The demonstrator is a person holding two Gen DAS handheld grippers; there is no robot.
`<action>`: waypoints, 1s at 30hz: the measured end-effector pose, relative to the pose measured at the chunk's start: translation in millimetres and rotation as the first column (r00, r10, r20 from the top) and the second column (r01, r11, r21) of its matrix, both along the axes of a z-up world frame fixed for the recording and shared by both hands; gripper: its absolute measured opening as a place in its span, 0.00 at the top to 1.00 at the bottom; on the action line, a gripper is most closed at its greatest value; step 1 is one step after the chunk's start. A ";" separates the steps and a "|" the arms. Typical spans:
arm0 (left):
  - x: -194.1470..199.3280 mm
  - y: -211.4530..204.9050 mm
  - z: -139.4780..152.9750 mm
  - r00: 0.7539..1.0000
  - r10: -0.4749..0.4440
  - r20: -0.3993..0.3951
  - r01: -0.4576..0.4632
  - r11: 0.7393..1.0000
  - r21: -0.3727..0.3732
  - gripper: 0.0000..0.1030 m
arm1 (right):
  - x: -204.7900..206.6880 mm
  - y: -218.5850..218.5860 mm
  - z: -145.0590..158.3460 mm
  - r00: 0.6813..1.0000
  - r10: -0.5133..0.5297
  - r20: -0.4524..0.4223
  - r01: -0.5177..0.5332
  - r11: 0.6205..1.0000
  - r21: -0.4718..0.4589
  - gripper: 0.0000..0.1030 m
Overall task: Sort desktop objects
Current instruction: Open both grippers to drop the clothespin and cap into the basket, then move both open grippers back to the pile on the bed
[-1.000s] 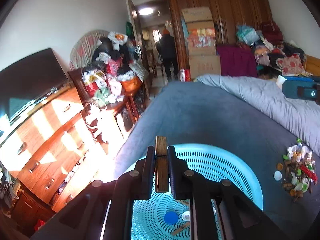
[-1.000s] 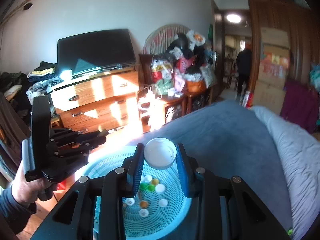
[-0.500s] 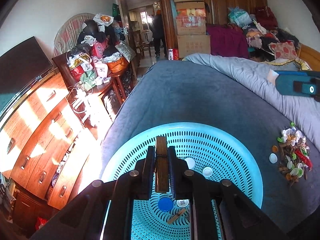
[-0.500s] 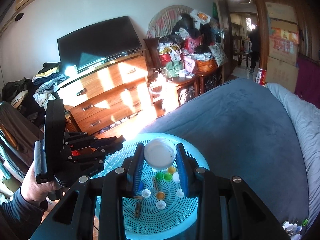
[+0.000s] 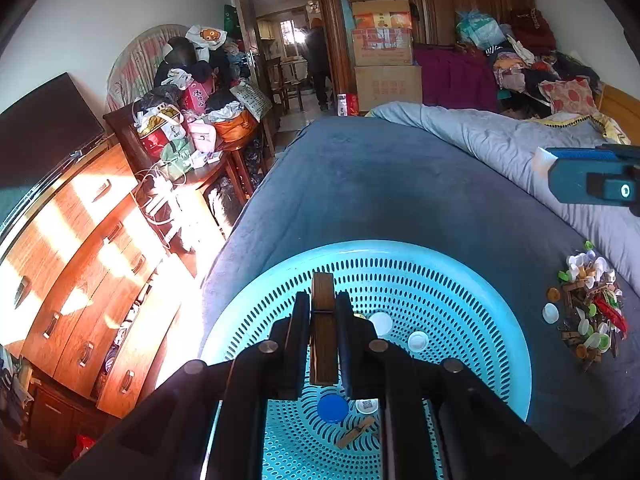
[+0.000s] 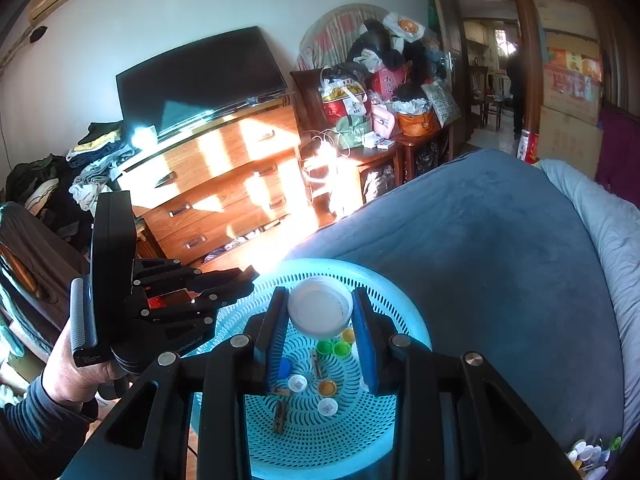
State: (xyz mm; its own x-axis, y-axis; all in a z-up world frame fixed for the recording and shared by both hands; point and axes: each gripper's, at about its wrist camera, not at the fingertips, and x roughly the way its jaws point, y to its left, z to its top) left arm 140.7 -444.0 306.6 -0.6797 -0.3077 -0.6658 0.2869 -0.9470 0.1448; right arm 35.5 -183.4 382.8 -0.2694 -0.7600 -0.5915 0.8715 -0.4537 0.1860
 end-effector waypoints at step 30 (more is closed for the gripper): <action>-7.3 281.7 -87.1 0.878 -0.479 -0.022 0.479 0.877 0.020 0.25 | 117.8 331.7 -220.3 0.884 -0.461 0.077 0.444 0.880 0.170 0.31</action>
State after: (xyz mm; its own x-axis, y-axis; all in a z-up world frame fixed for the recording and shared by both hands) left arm 133.5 -162.3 219.5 -0.7504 0.0743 -0.6568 -0.2006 -0.9724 0.1192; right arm 153.3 148.3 162.5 -0.4894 -0.4759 -0.7308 0.5418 -0.8226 0.1728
